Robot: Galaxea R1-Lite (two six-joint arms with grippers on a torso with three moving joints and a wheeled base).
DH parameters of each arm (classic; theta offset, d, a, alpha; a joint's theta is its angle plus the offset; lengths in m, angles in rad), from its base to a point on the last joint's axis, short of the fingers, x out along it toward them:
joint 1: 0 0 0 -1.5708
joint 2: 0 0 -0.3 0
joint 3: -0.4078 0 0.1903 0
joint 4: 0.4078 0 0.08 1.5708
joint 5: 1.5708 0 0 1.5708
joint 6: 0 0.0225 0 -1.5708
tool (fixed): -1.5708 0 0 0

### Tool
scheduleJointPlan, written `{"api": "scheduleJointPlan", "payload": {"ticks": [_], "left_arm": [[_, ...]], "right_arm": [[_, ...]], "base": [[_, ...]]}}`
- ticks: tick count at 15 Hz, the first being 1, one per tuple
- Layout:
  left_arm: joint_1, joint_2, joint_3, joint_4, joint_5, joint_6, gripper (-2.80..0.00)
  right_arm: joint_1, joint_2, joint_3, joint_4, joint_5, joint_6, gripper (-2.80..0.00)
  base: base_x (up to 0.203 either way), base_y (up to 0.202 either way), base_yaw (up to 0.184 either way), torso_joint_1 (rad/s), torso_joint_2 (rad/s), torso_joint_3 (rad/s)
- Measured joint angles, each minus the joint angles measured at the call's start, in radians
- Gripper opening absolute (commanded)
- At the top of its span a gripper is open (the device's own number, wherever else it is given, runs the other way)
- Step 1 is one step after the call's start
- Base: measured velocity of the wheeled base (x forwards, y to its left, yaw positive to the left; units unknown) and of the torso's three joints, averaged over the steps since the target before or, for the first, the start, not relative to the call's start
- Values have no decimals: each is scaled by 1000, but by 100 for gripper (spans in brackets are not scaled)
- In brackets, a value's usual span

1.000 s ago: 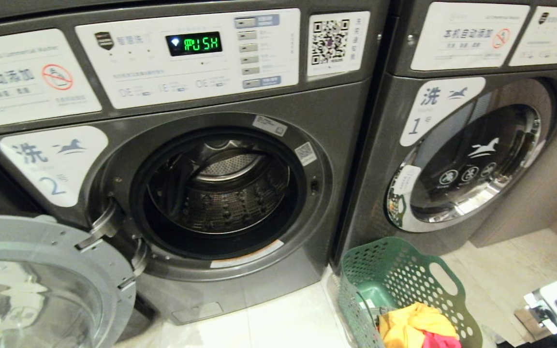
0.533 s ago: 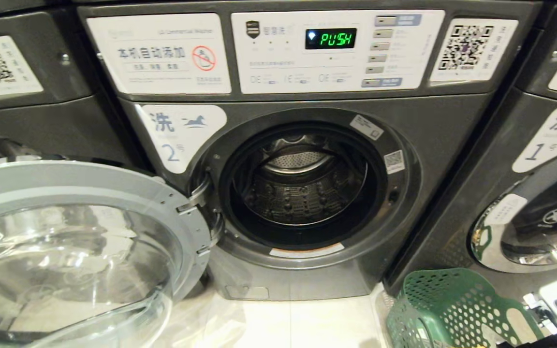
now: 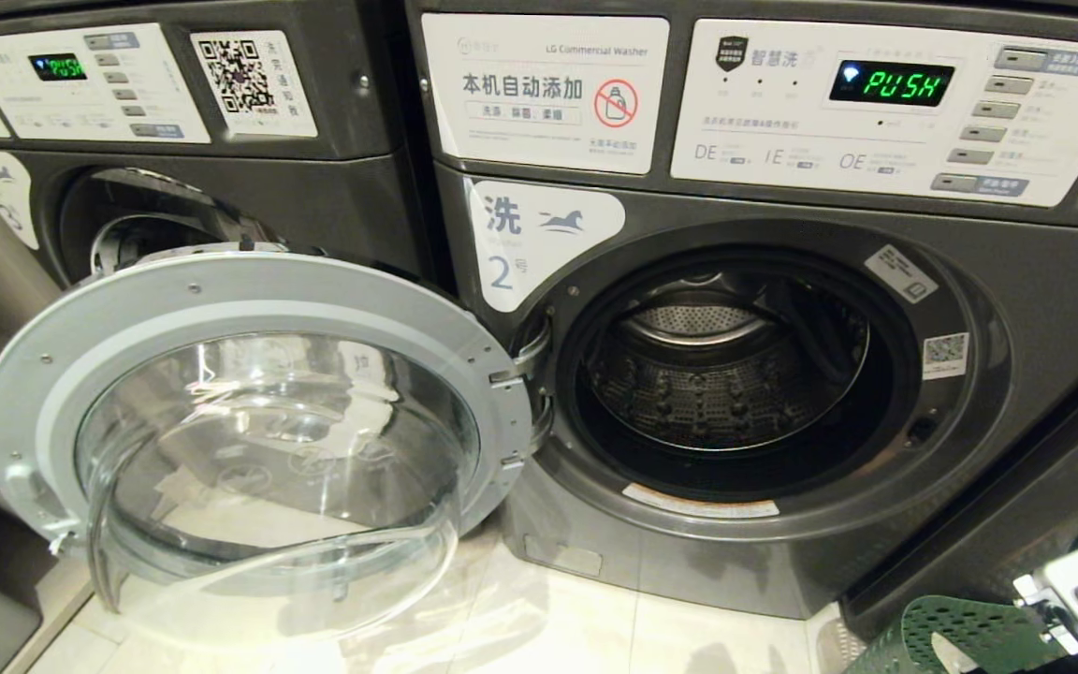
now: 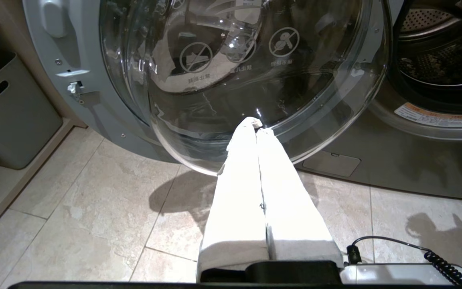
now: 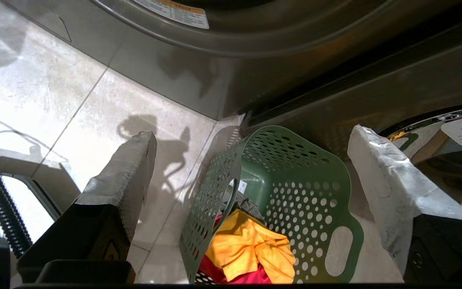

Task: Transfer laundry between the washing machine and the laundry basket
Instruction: Close the washing machine door with the left hand

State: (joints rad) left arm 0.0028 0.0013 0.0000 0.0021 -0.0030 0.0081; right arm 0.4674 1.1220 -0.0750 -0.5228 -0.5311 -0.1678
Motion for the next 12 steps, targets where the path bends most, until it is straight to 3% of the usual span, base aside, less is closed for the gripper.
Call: {"api": "scheduleJointPlan", "payload": {"ticks": [12], "left_arm": [[0, 0, 0, 0, -1, 0, -280]], "right_arm": [[0, -64, 28, 5, 0, -16, 0]], "base": [[0, 0, 0, 0, 0, 0]]}}
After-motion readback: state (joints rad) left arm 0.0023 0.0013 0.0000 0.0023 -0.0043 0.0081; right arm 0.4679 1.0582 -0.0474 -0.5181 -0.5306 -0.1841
